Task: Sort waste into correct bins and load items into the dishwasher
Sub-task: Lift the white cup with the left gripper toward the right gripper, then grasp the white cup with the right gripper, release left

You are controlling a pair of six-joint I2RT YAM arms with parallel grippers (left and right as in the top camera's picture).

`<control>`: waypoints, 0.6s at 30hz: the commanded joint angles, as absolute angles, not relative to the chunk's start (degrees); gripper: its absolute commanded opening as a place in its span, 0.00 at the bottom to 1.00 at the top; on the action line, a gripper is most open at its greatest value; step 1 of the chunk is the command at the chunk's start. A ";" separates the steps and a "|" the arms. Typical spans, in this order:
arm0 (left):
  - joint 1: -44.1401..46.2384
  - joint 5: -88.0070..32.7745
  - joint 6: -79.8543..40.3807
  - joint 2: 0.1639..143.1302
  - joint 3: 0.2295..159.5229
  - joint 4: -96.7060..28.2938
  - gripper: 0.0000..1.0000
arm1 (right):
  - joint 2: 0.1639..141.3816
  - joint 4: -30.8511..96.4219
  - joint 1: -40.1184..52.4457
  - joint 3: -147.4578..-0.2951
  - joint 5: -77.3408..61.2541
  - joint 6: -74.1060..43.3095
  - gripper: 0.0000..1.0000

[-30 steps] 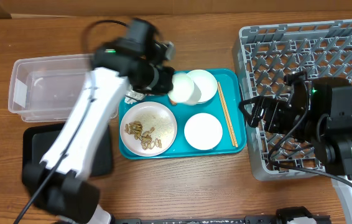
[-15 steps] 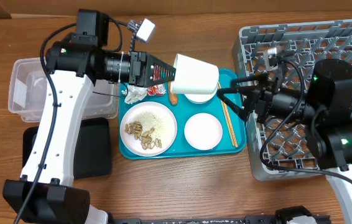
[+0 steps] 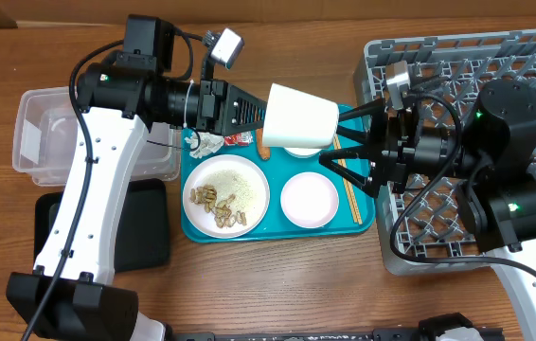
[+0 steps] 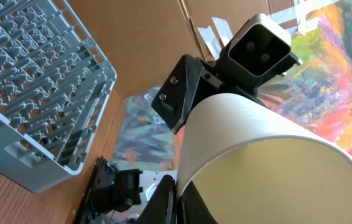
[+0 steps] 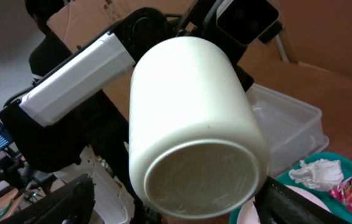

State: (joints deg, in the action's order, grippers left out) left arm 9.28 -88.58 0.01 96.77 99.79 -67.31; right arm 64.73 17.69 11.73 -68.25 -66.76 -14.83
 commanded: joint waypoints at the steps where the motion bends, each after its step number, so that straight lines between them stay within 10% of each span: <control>1: 9.91 -89.14 1.34 96.86 100.49 -67.26 0.04 | 64.53 15.81 11.94 -69.34 -66.94 -15.27 0.85; 18: 12.56 -84.88 1.32 96.86 100.49 -65.45 0.04 | 64.95 17.04 11.94 -69.34 -67.16 -17.74 0.59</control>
